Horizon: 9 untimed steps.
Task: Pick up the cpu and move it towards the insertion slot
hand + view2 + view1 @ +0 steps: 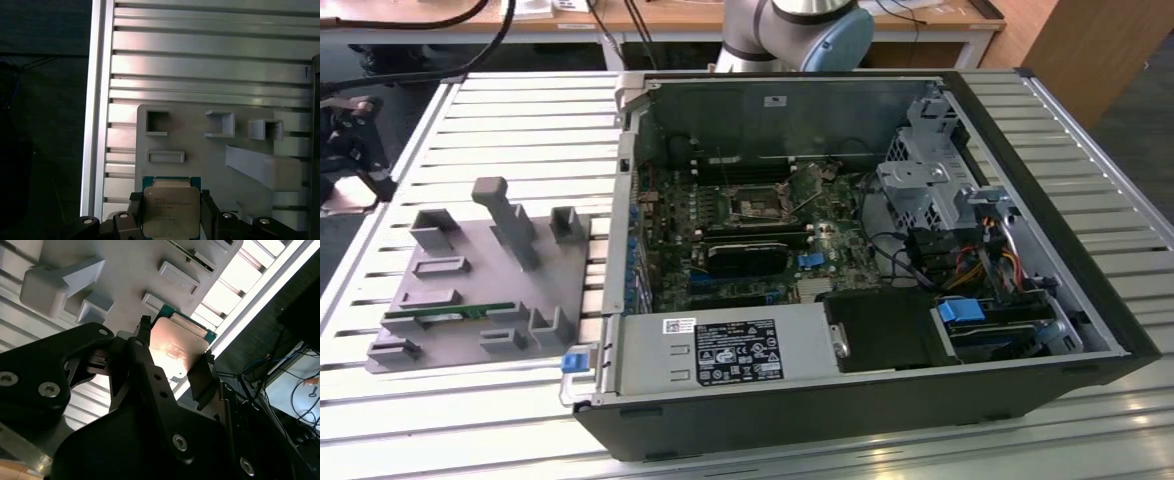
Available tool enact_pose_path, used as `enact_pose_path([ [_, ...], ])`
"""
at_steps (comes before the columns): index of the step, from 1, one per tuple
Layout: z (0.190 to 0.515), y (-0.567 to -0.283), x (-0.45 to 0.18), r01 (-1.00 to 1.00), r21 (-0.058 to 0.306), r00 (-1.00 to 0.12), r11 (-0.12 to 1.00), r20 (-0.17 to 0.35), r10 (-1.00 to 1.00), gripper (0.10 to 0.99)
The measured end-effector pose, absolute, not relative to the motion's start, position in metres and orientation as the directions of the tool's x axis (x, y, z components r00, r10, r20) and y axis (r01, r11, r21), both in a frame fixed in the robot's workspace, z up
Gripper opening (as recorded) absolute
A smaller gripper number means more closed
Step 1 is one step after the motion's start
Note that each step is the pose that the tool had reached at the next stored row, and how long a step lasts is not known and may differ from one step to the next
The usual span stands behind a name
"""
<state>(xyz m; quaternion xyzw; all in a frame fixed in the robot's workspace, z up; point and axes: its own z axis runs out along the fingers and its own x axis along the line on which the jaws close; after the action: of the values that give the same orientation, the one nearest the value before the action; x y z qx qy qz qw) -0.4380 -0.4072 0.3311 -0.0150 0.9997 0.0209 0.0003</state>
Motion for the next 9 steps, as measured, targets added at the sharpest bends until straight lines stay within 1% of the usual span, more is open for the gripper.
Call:
enact_pose_path([
  [9, 0.359, -0.405, -0.438, -0.030, 0.042, -1.000, 0.999, -0.003, -0.030, 0.545],
])
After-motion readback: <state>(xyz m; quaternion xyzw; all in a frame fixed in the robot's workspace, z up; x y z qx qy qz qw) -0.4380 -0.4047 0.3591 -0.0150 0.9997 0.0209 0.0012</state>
